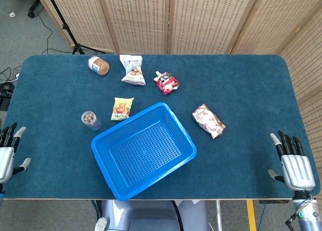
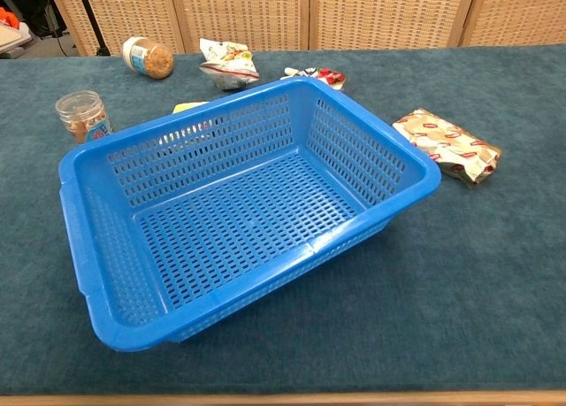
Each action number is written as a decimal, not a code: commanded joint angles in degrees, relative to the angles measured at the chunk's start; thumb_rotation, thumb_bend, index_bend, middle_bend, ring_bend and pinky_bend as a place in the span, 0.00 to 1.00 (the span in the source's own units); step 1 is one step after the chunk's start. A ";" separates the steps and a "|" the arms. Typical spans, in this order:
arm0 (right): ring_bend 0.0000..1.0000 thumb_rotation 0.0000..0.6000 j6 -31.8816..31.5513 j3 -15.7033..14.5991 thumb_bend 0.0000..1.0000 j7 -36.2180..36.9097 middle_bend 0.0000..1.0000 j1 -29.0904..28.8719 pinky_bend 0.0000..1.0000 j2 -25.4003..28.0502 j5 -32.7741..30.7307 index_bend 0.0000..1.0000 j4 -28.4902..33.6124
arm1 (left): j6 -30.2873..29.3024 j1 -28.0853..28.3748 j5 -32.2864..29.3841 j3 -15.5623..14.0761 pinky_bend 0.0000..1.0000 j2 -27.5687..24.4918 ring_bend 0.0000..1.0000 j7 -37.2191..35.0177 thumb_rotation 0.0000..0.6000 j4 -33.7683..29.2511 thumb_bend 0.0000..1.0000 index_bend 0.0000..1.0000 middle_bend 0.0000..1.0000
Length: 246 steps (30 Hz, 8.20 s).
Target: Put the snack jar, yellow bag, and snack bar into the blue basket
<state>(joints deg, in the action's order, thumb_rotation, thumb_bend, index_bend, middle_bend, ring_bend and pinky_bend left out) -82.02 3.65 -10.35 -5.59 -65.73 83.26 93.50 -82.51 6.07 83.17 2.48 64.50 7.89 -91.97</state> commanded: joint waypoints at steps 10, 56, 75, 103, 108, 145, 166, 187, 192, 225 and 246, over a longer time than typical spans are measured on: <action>0.00 1.00 -0.32 -0.38 0.09 0.71 0.00 0.25 0.00 0.29 0.56 0.00 0.14 | 0.18 0.12 0.28 -0.44 0.00 0.15 0.00 1.06 1.00 -0.77 0.23 0.00 0.00; 0.00 1.00 0.95 -0.02 0.09 0.35 0.00 -0.17 0.00 0.00 -1.19 0.00 -0.22 | 35.55 23.47 2.38 3.31 0.00 7.90 0.00 -56.47 1.00 24.40 0.20 0.00 0.00; 0.00 1.00 0.69 -0.46 0.09 0.62 0.00 -0.11 0.00 0.50 -0.20 0.00 0.60 | 33.74 27.57 3.29 1.90 0.00 13.50 0.00 -56.11 1.00 28.70 0.21 0.00 0.00; 0.00 1.00 1.26 -1.56 0.08 -0.41 0.00 0.11 0.00 2.02 0.59 0.00 3.65 | 32.07 28.09 -6.13 5.82 0.05 26.52 0.02 -47.28 1.00 36.20 0.29 0.18 0.01; 0.00 1.00 1.58 -1.81 0.08 -0.73 0.00 0.03 0.00 2.21 0.77 0.00 4.14 | 29.21 27.63 -7.38 7.38 0.17 29.49 0.15 -45.85 1.00 38.10 0.33 0.36 0.14; 0.00 1.00 0.71 -1.81 0.08 -0.63 0.00 0.61 0.00 2.71 0.83 0.00 5.10 | 20.58 22.03 -11.37 12.16 0.28 7.46 0.30 -31.16 1.00 4.46 0.37 0.62 0.30; 0.00 1.00 1.42 -1.45 0.08 0.54 0.00 0.37 0.00 2.77 -0.07 0.00 4.52 | 23.21 24.38 -8.05 9.00 0.28 5.37 0.30 -21.53 1.00 -16.18 0.37 0.62 0.30; 0.00 1.00 0.64 -1.38 0.08 1.52 0.00 0.67 0.00 3.18 0.46 0.00 4.67 | 27.41 27.07 -10.90 5.41 0.28 11.03 0.26 -16.14 1.00 -15.50 0.25 0.53 0.18; 0.00 1.00 0.65 -1.41 0.08 1.32 0.00 0.69 0.00 3.11 0.48 0.00 4.68 | 28.02 27.12 -10.90 5.07 0.28 10.42 0.17 -17.06 1.00 -14.99 0.19 0.38 0.08; 0.00 1.00 1.26 -1.23 0.09 1.05 0.00 0.43 0.00 2.41 -0.19 0.00 4.28 | 27.25 32.25 -18.71 9.19 0.09 8.03 0.00 0.24 1.00 -0.86 0.02 0.04 0.00; 0.00 1.00 2.14 0.35 0.10 6.45 0.00 0.43 0.00 2.88 -3.36 0.00 1.50 | 37.96 45.47 -32.77 10.18 0.02 20.88 0.00 15.00 1.00 16.75 0.02 0.00 0.00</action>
<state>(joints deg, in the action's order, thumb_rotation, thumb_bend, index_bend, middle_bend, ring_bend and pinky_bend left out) -79.96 3.85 -4.13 -5.18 -62.91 80.13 95.16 -45.63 50.34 51.45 12.70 84.22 21.93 -76.80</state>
